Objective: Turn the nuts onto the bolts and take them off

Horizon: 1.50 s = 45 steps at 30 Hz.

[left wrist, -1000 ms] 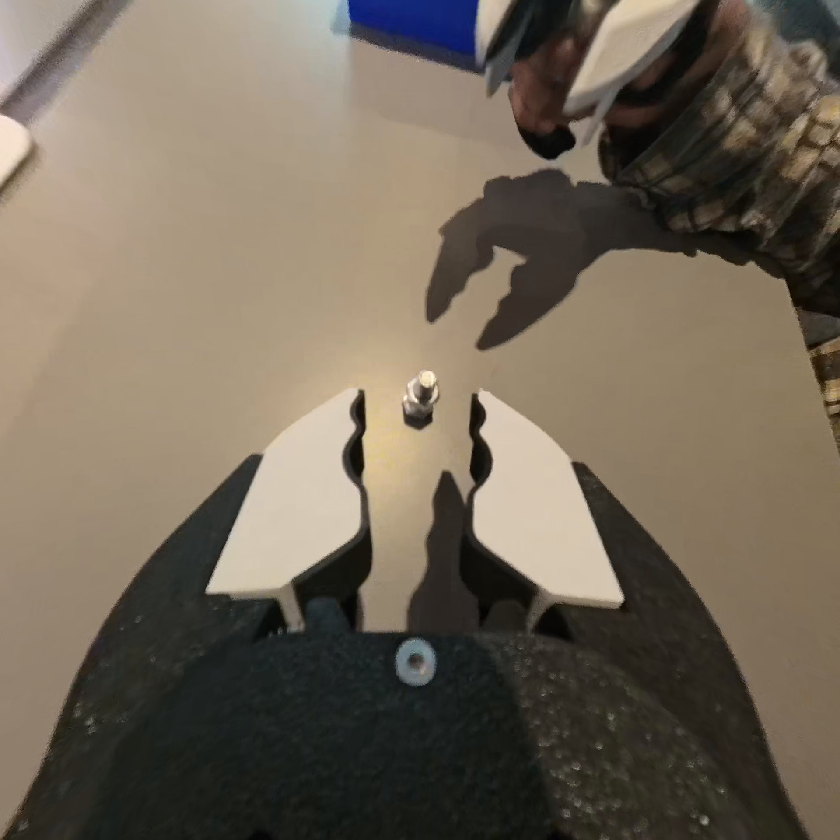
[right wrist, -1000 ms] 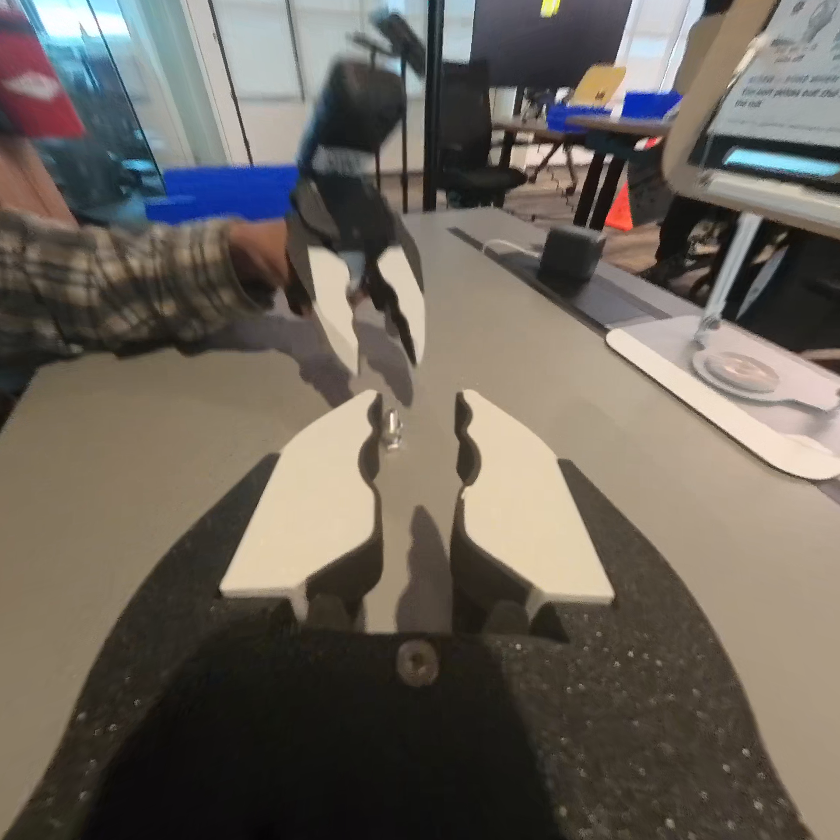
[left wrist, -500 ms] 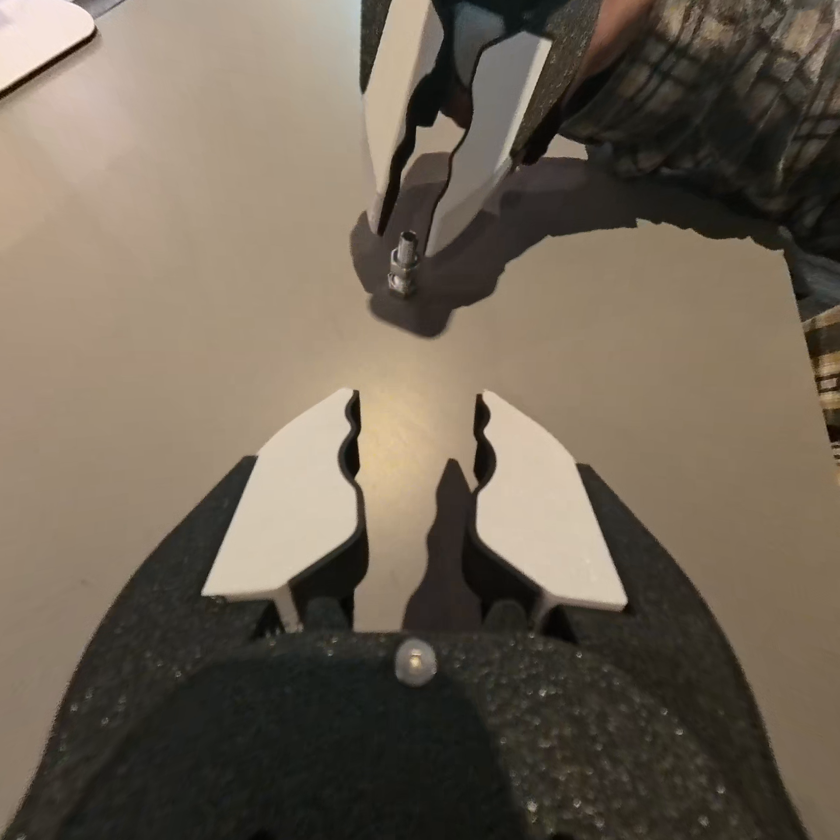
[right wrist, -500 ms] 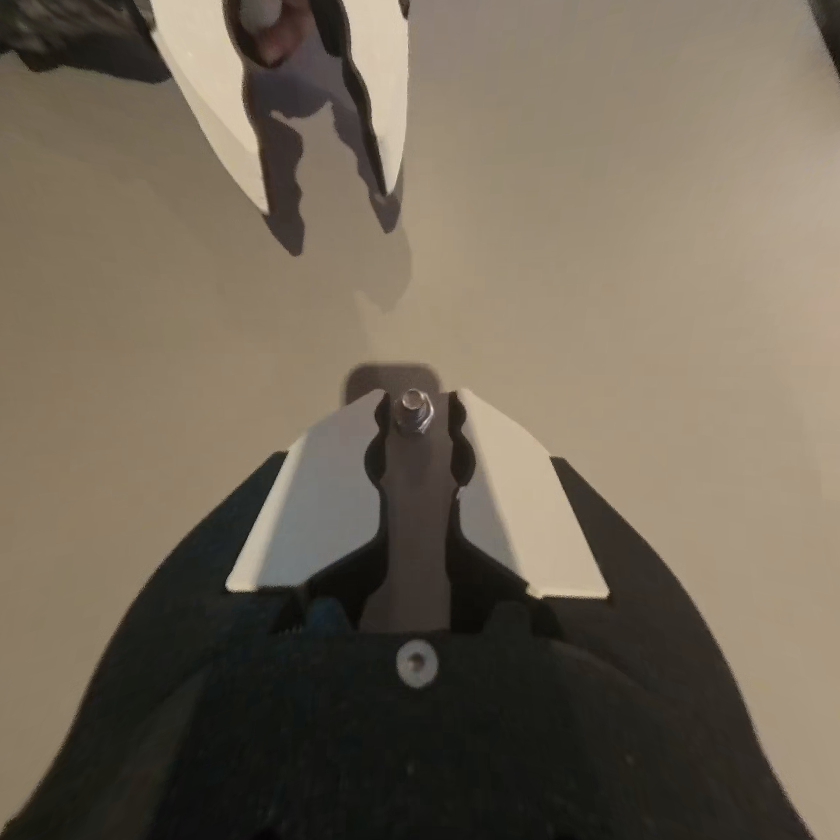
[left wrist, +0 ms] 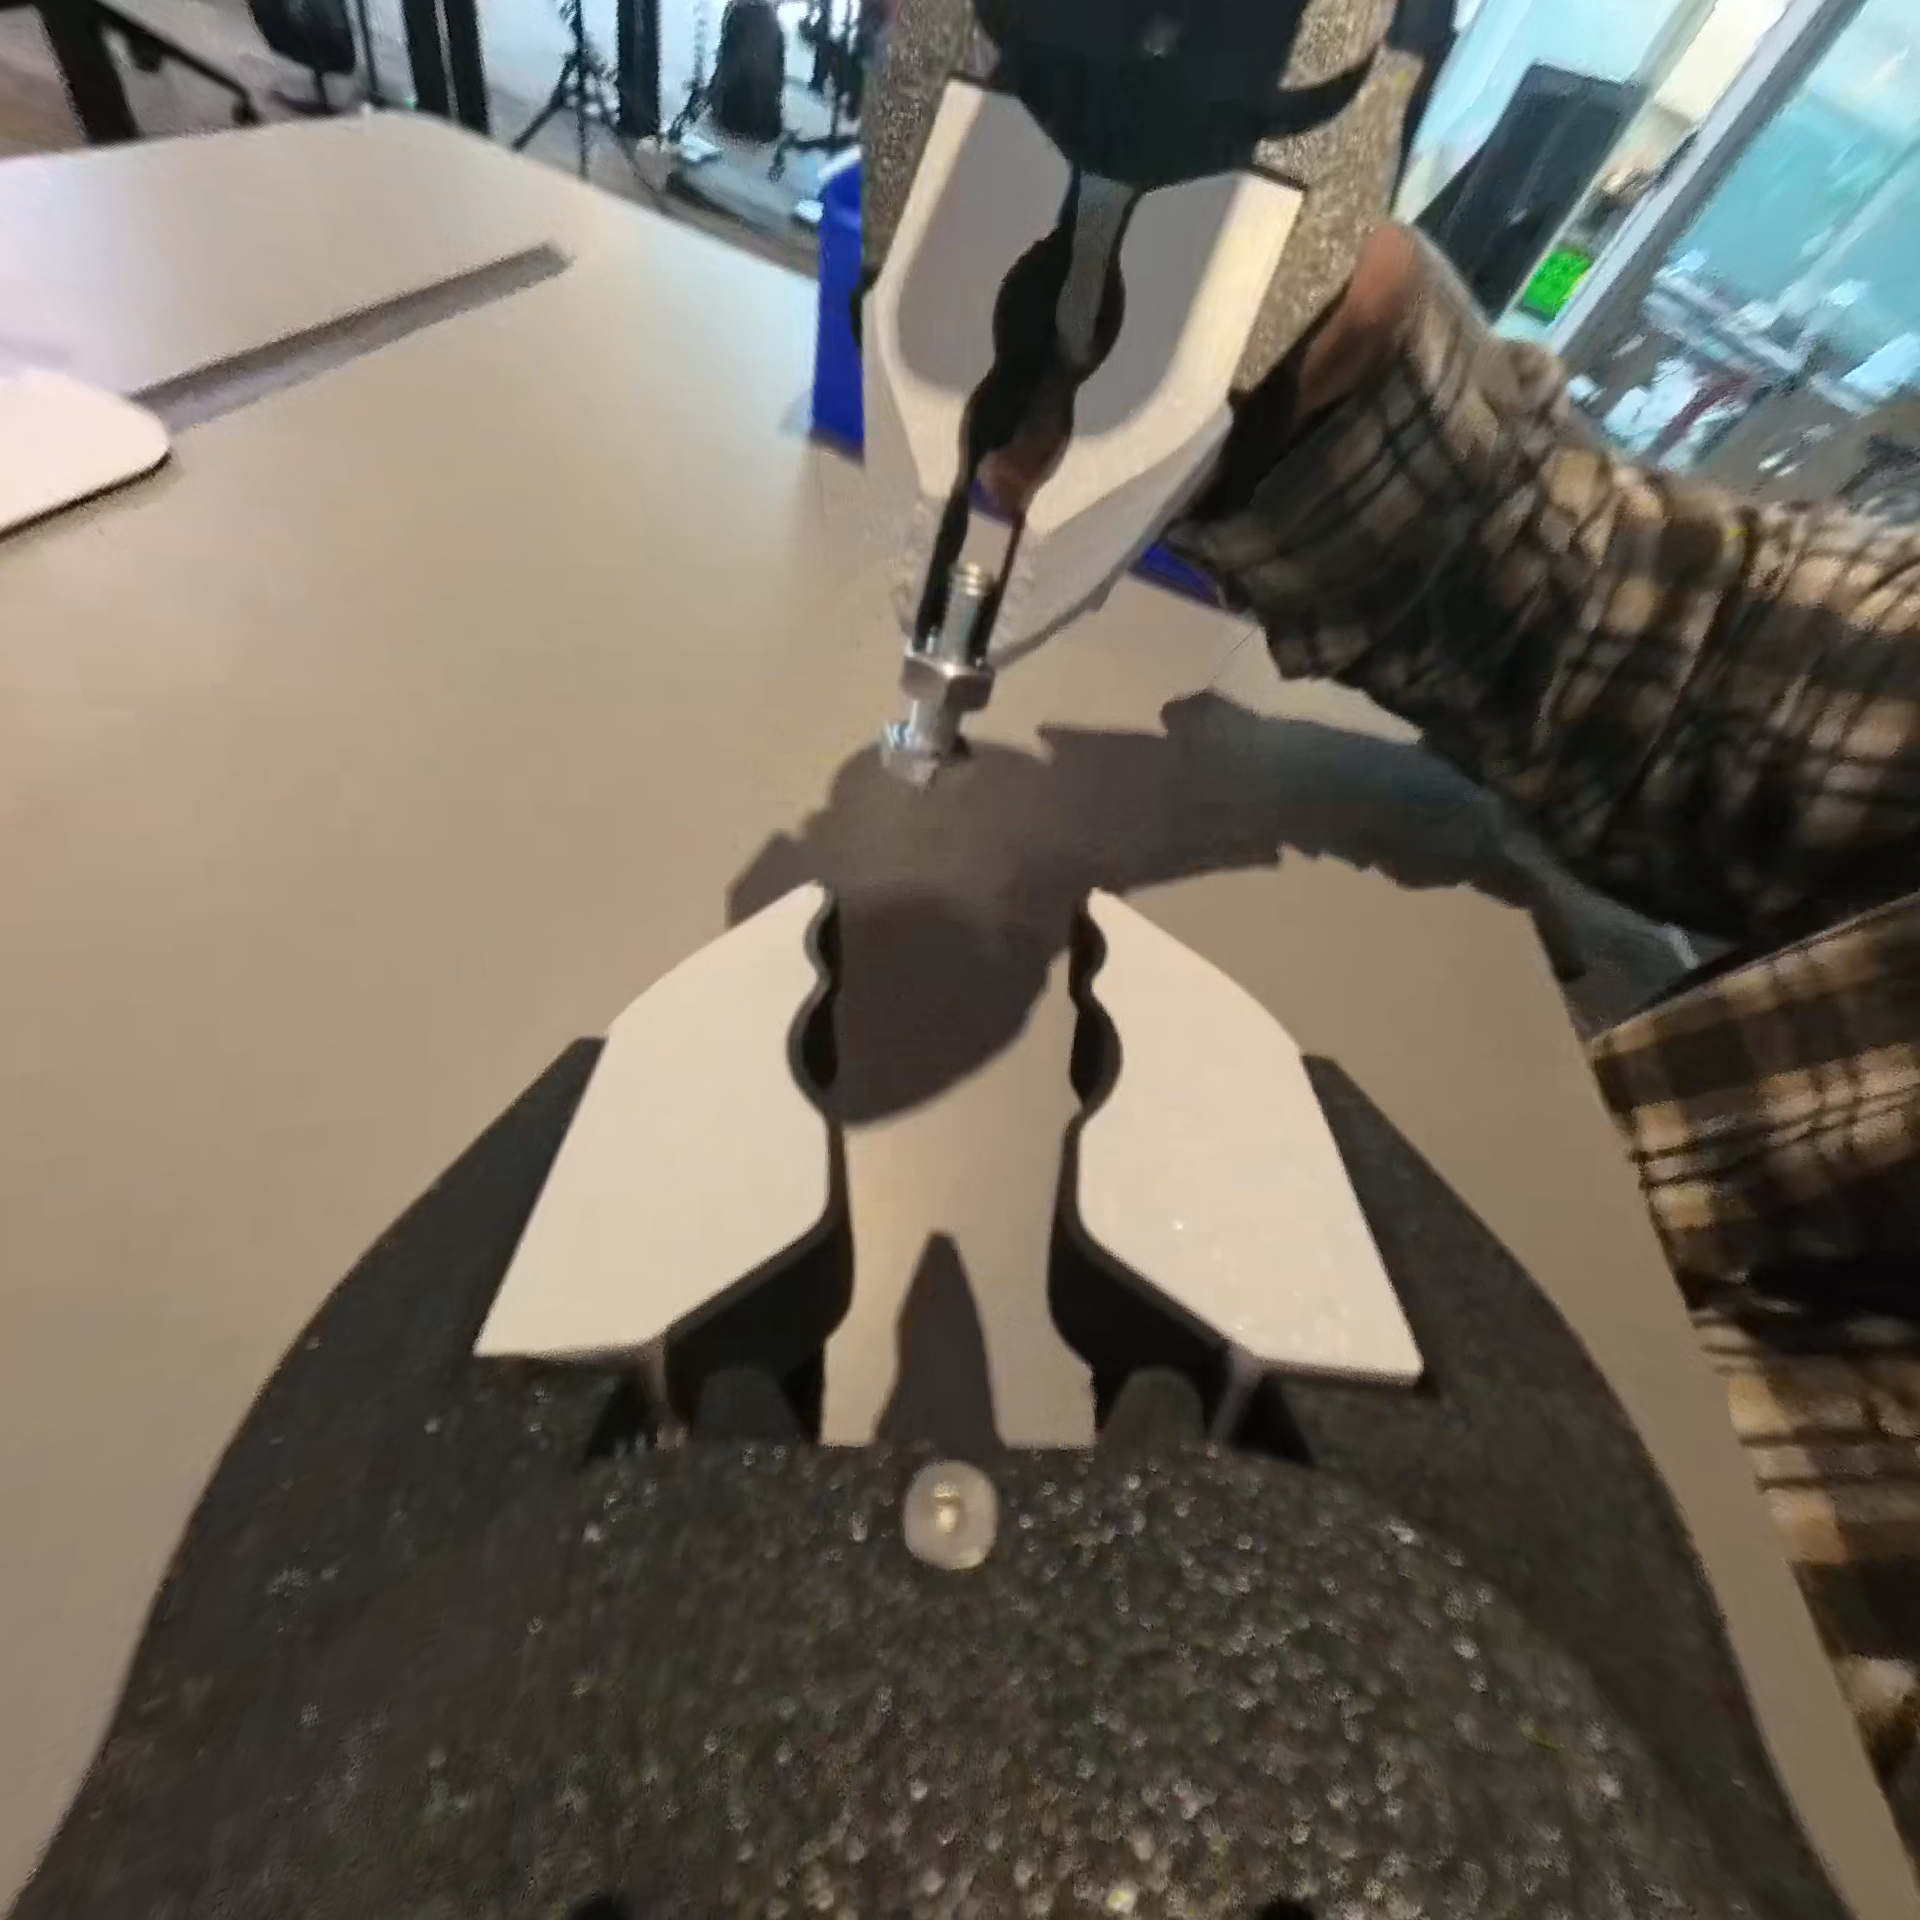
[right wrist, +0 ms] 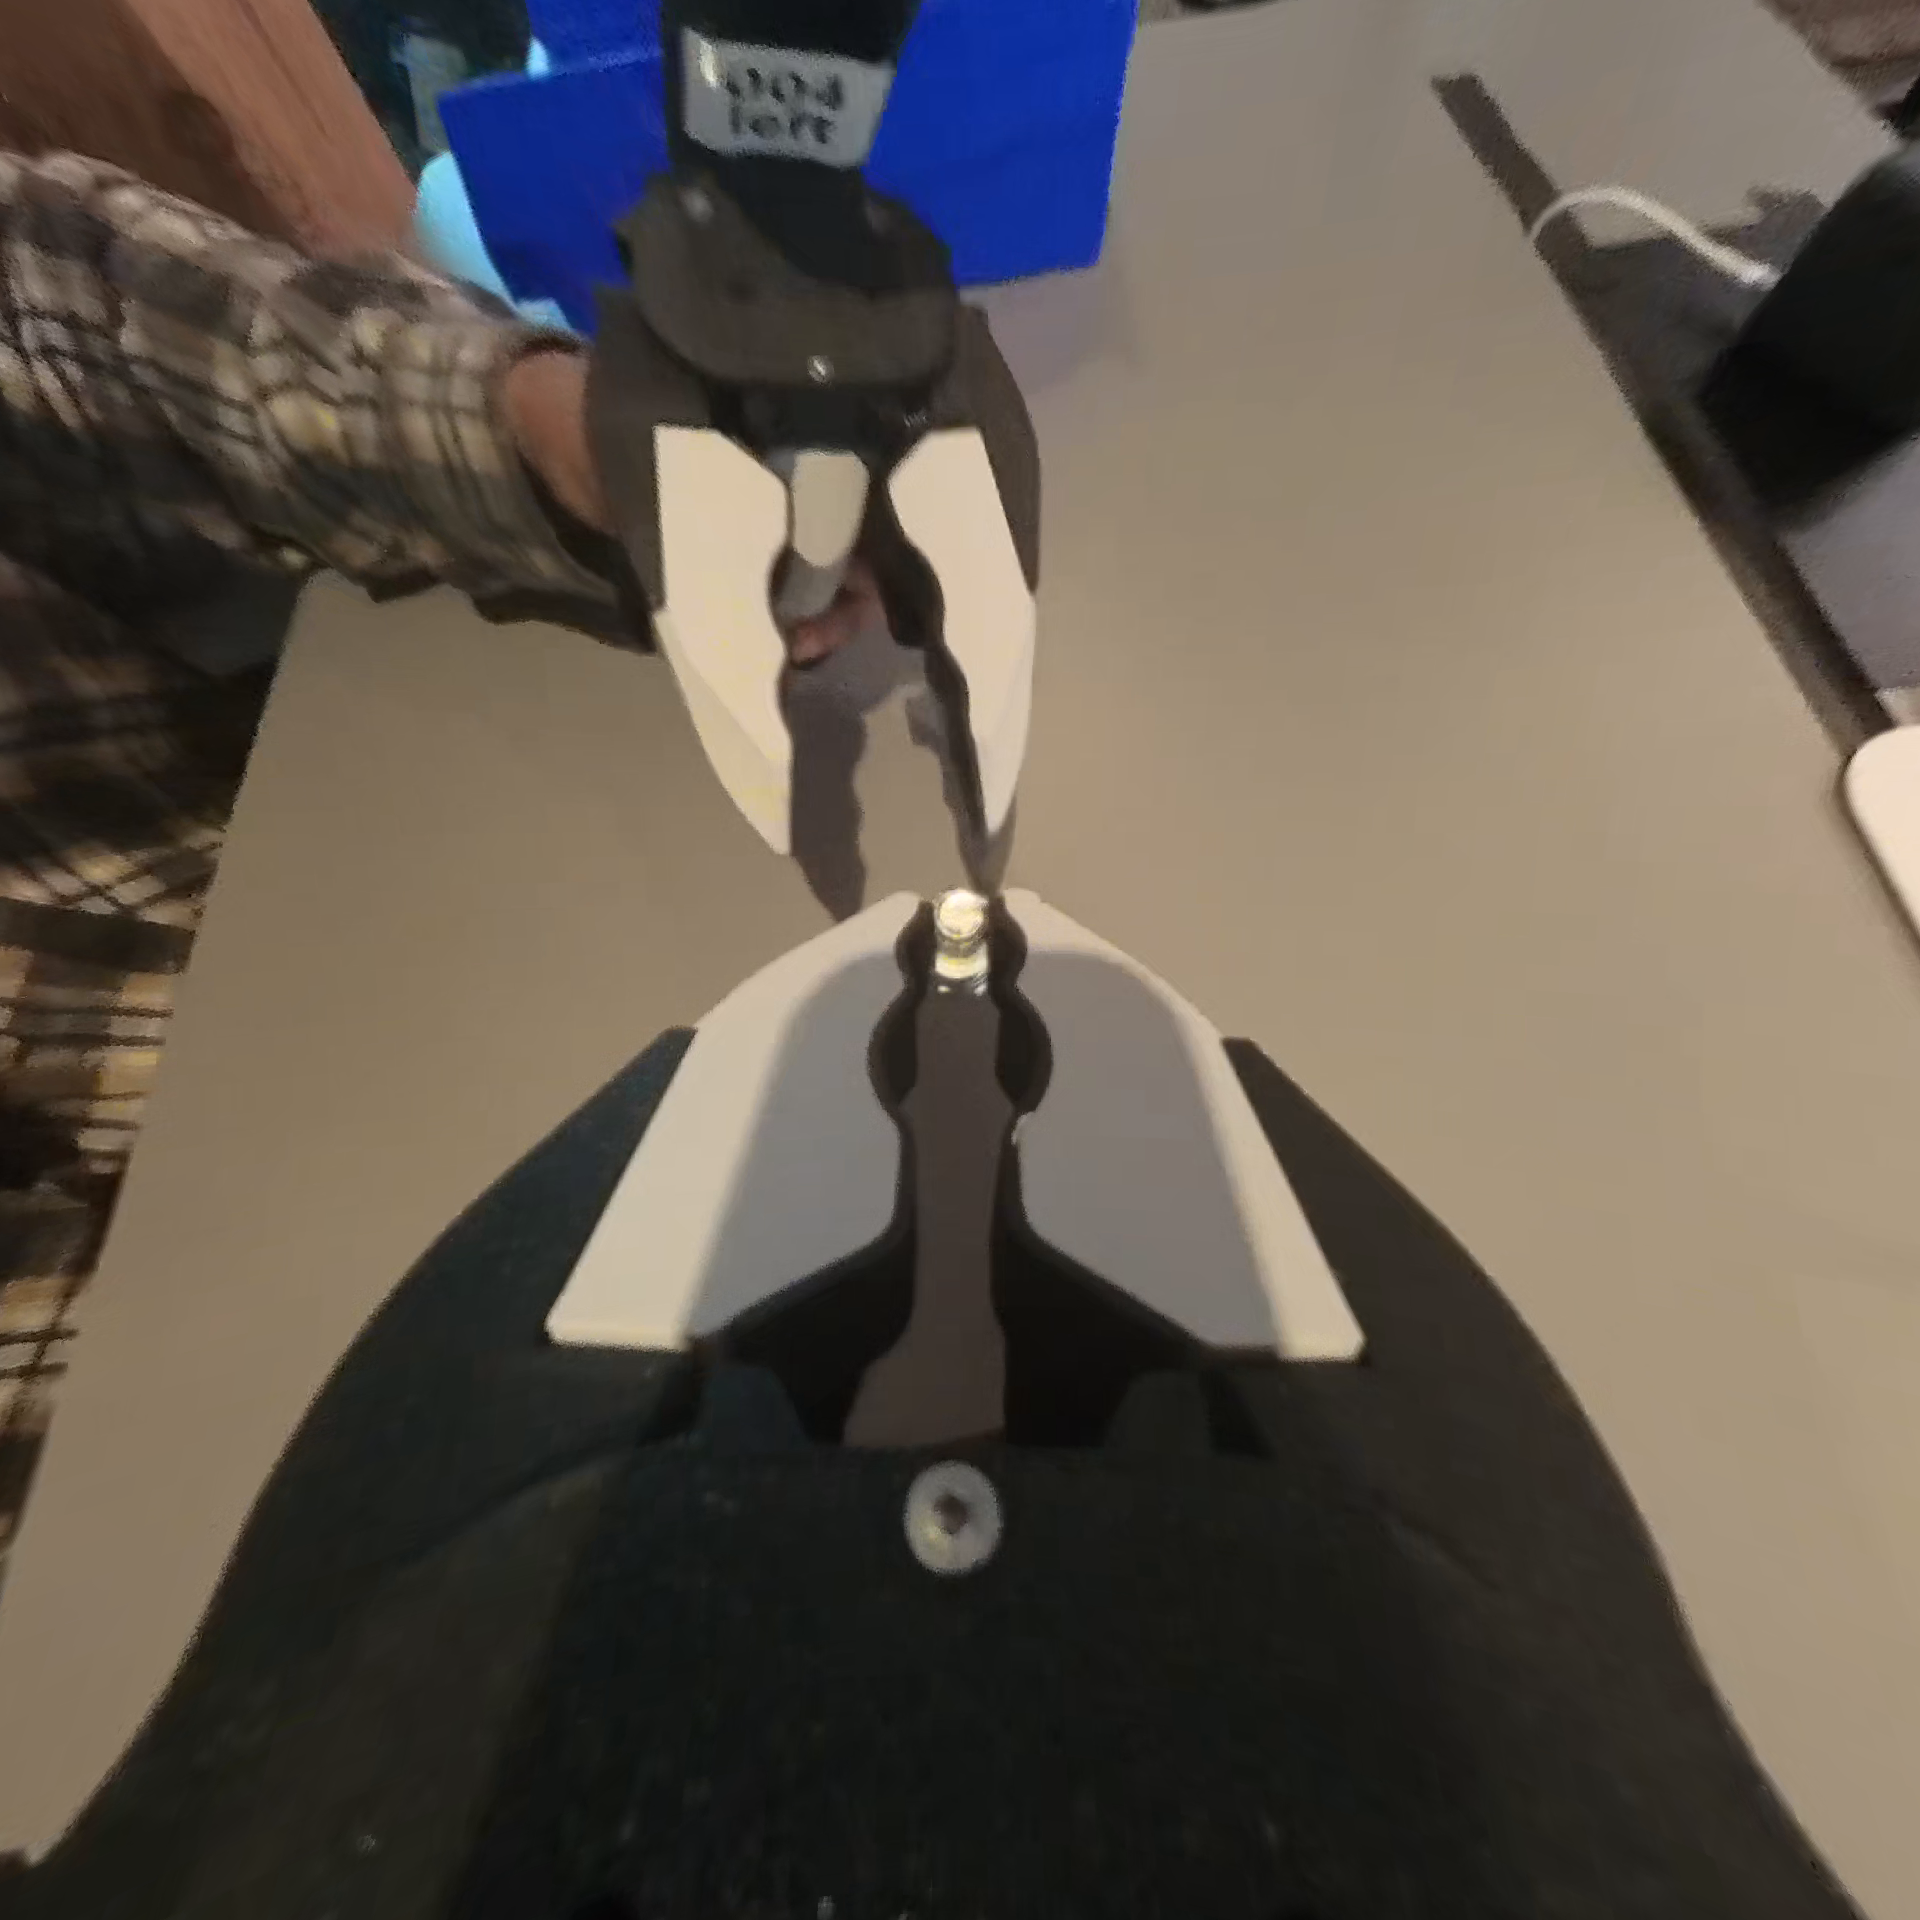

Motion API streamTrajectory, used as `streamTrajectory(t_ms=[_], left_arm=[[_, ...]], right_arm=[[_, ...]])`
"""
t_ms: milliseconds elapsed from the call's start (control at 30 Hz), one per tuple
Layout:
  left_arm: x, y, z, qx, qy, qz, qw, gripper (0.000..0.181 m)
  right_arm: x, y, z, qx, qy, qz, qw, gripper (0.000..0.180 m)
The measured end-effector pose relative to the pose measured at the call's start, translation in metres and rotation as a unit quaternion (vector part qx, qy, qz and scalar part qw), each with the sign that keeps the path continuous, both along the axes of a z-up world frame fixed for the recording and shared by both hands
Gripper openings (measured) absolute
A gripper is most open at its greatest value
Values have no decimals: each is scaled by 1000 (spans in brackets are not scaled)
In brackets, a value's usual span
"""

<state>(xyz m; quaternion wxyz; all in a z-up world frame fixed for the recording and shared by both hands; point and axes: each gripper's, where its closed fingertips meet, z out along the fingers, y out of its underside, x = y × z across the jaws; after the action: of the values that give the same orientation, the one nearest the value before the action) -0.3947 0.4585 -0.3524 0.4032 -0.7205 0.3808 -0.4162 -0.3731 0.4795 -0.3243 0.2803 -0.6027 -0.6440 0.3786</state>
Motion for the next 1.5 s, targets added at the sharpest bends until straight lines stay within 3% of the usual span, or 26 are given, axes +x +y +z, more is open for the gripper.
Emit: streamTrajectory(t_ms=[333,1300,1400,1500], left_arm=[[56,2,27,43,-29,-41,998,39],[61,-4,40,83,-34,-38,995,15],[60,-2,45,74,-59,-26,995,15],[58,0,45,88,-59,-16,994,15]], right_arm=[[14,-18,31,13,12,12,1000,9],[-1,-29,45,5,53,37,998,9],[0,-19,57,6,120,-12,993,37],[5,-14,67,2,177,-55,983,49]])
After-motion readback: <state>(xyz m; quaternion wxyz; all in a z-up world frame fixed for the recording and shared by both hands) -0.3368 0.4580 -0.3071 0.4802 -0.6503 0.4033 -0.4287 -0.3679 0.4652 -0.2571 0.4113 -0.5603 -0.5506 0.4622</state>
